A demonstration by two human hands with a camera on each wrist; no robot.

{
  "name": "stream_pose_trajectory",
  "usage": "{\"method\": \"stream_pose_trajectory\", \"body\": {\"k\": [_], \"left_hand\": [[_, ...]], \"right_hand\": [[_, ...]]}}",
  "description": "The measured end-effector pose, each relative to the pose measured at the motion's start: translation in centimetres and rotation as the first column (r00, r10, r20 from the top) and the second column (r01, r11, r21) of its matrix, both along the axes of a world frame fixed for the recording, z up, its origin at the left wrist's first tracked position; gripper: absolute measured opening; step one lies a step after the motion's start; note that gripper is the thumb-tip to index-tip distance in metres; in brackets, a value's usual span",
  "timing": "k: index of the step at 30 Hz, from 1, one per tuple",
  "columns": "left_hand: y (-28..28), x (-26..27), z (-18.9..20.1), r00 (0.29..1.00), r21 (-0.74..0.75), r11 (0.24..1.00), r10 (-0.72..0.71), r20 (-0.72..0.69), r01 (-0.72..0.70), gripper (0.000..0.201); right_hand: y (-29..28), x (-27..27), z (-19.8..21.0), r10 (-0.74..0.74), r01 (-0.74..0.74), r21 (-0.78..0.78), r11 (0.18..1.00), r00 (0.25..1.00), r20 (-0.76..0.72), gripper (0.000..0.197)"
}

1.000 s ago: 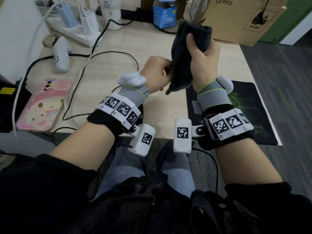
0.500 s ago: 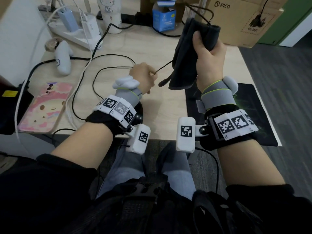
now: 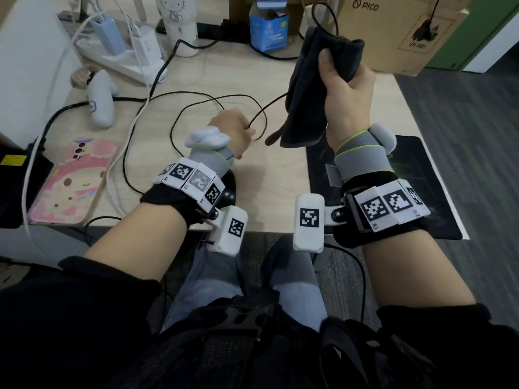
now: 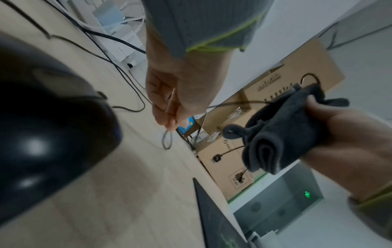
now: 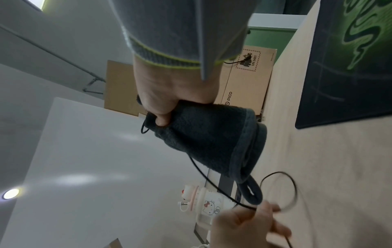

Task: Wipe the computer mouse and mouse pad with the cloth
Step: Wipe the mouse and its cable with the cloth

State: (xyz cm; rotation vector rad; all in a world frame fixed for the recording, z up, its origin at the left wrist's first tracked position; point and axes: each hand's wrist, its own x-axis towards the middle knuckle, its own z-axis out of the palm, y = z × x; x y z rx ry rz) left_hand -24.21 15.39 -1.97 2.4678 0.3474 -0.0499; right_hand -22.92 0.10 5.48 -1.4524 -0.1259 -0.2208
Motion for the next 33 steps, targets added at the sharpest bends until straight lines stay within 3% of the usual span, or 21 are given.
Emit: {"method": "stream_pose_trajectory", "body": {"k": [3, 5, 7, 11, 15, 18, 22, 24, 26, 28, 30, 33], "left_hand": [[-1.6, -0.6, 2.3, 0.948, -0.086, 0.969, -0.205, 0.242, 0.232, 0.019], [-2.5, -0.9, 3.5, 0.905, -0.060, 0.937, -0.314, 0.286, 0.343, 0.023], [-2.6, -0.6, 3.4, 0.919, -0.010, 0.952, -0.294, 0.263, 0.307, 0.029], [-1.8, -0.1, 1.3, 0.985, 0.077, 0.984, -0.163, 0.049, 0.159, 0.027], [-0.5, 0.1, -0.1, 0.997, 0.026, 0.998, -0.051, -0.063, 0.053, 0.026], [0.0, 0.1, 0.4, 0.999, 0.070, 0.997, -0.038, -0.008, 0.038, 0.022], [-2.2, -0.8, 3.6, 0.957, 0.006, 0.974, -0.224, 0.185, 0.227, 0.025], [-3.0, -1.0, 4.5, 0.941, 0.005, 0.961, -0.271, 0.203, 0.276, 0.025], [-2.7, -0.8, 4.0, 0.953, -0.002, 0.970, -0.240, 0.186, 0.245, 0.032], [-2.1, -0.4, 2.5, 0.980, 0.085, 0.981, -0.182, 0.081, 0.176, 0.034], [-1.2, -0.3, 0.8, 0.994, 0.132, 0.986, -0.106, 0.002, 0.104, 0.031], [-0.4, -0.1, -0.5, 1.000, 0.113, 0.994, -0.007, 0.007, 0.006, 0.038]], "right_hand": [[0.3, 0.0, 0.0, 0.018, -0.018, -0.004, 1.000, 1.000, -0.004, 0.005], [0.5, 0.0, -0.1, 0.027, -0.027, -0.019, 0.999, 1.000, -0.005, 0.005], [0.5, 0.0, 0.0, 0.026, -0.026, -0.019, 0.999, 1.000, 0.002, 0.005], [0.4, -0.3, 0.2, -0.009, 0.010, -0.051, 0.999, 1.000, 0.029, 0.005], [0.5, -0.6, 0.0, -0.012, 0.016, -0.088, 0.996, 0.999, 0.040, 0.018], [0.4, -0.6, 0.1, 0.001, 0.001, -0.056, 0.998, 0.999, 0.033, 0.018], [0.7, -0.4, 0.3, 0.003, -0.002, -0.070, 0.998, 1.000, 0.010, 0.017], [0.8, -0.3, 0.2, 0.009, -0.009, -0.063, 0.998, 1.000, 0.009, 0.016], [0.8, -0.4, 0.2, 0.020, -0.020, -0.037, 0.999, 1.000, 0.004, 0.009], [0.6, -0.6, 0.3, 0.036, -0.036, 0.005, 0.999, 0.999, -0.004, 0.002], [0.6, -0.8, 0.5, 0.053, -0.053, 0.031, 0.998, 0.998, -0.017, 0.003], [0.7, -1.0, 1.0, 0.071, -0.069, 0.055, 0.996, 0.997, -0.025, 0.007]]}}
